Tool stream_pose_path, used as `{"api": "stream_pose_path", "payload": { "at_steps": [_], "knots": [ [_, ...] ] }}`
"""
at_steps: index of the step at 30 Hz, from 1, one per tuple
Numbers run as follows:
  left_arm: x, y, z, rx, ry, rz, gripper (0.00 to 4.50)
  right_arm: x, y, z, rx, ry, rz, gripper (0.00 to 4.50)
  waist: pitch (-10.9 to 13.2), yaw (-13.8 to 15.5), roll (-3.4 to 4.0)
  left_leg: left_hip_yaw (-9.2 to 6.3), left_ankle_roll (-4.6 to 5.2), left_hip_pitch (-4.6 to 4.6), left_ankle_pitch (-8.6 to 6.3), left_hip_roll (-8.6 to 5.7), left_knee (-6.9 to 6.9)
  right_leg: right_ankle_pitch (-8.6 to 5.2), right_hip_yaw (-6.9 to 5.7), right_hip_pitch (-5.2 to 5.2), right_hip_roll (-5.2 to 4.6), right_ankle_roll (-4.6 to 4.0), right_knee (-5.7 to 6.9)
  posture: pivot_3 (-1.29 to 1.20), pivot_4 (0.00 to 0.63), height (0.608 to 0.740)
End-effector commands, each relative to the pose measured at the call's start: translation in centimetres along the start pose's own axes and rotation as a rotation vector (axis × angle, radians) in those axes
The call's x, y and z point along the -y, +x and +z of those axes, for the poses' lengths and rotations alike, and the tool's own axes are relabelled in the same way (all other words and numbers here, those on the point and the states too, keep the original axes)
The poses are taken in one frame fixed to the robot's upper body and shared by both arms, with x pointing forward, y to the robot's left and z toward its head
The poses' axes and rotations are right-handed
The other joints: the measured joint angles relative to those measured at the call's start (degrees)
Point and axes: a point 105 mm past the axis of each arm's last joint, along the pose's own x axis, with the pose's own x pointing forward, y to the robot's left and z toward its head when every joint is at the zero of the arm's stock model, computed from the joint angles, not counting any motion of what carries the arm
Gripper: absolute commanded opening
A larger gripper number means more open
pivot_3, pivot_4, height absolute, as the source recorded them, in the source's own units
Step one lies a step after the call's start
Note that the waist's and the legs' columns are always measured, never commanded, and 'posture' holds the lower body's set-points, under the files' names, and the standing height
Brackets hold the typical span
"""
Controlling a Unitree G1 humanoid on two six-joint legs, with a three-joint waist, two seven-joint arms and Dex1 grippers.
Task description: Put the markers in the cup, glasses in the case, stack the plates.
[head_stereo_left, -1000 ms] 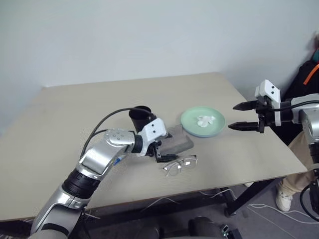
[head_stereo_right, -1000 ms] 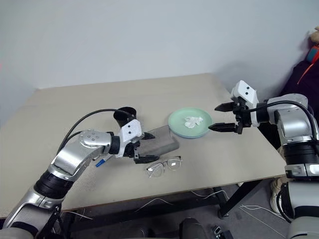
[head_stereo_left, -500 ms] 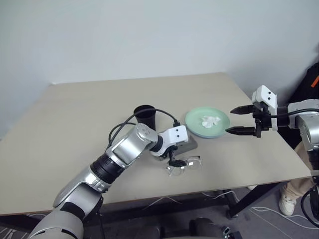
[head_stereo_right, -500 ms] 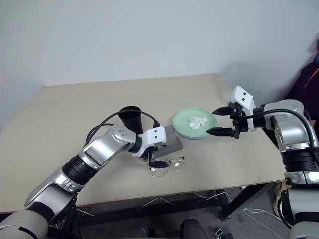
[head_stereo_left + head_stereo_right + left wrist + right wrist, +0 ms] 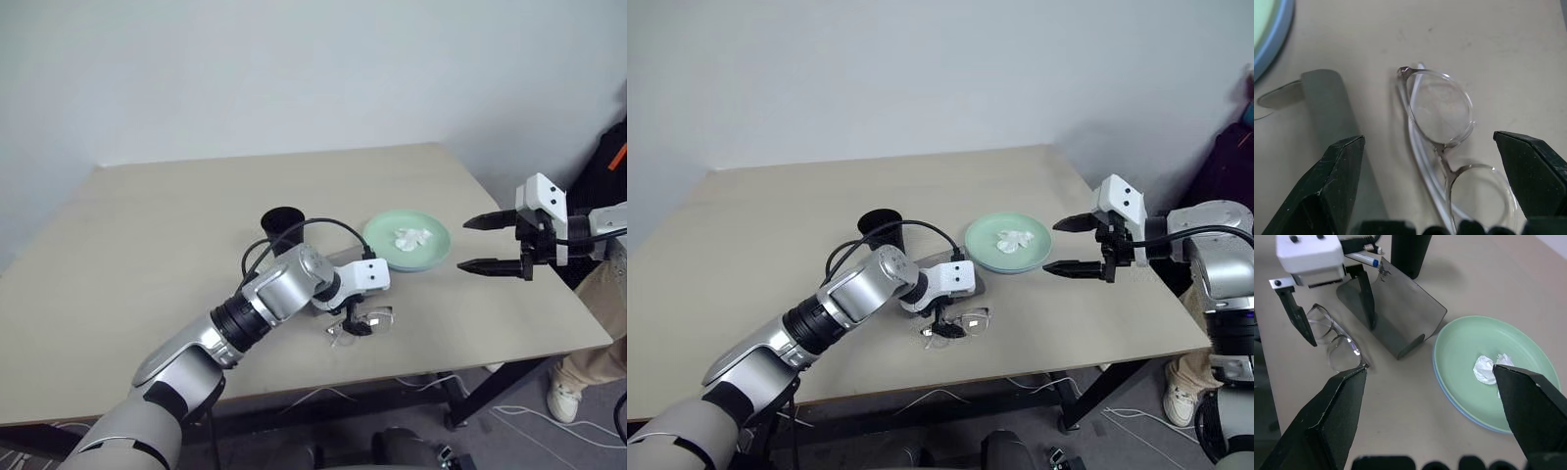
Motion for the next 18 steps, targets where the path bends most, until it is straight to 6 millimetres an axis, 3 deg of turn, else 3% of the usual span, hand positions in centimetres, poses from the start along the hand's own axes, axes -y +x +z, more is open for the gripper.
{"api": "stream_pose_path", "payload": {
  "at_steps": [1, 13, 16, 18],
  "knots": [
    [-0.7, -0.3, 0.8, -0.015, 0.028, 0.028, 4.50, 0.2, -0.8, 1.5, 0.035, -0.068, -0.026, 4.47, 0.0, 0.0, 0.00, 0.01, 0.00, -0.01, 0.00, 0.00, 0.01, 0.00, 0.00, -0.01, 0.00, 0.00, 0.00, 0.00, 0.000, 0.727],
    [-0.5, 0.5, 0.2, -0.066, 0.014, 0.020, 4.50, 0.2, -0.6, 1.3, 0.032, -0.070, -0.038, 4.47, 0.0, 0.0, -0.01, 0.01, 0.01, -0.02, 0.00, -0.01, 0.03, 0.00, 0.01, 0.00, 0.00, 0.00, 0.00, 0.00, 0.000, 0.727],
    [-0.3, 0.7, 0.2, -0.068, 0.013, 0.016, 3.95, 0.2, -0.4, 1.4, 0.034, -0.073, -0.039, 4.50, 0.0, 0.0, -0.01, 0.01, 0.01, -0.02, 0.00, -0.01, 0.04, 0.00, 0.01, 0.00, 0.00, 0.00, 0.01, 0.00, 0.000, 0.727],
    [-0.2, 0.8, 0.1, -0.071, 0.014, 0.014, 3.29, 0.2, -0.3, 1.4, 0.034, -0.075, -0.039, 4.50, 0.0, 0.0, -0.01, 0.01, 0.01, -0.01, 0.00, -0.01, 0.04, 0.00, 0.01, 0.00, 0.00, 0.00, 0.01, 0.00, 0.000, 0.727]
  ]
}}
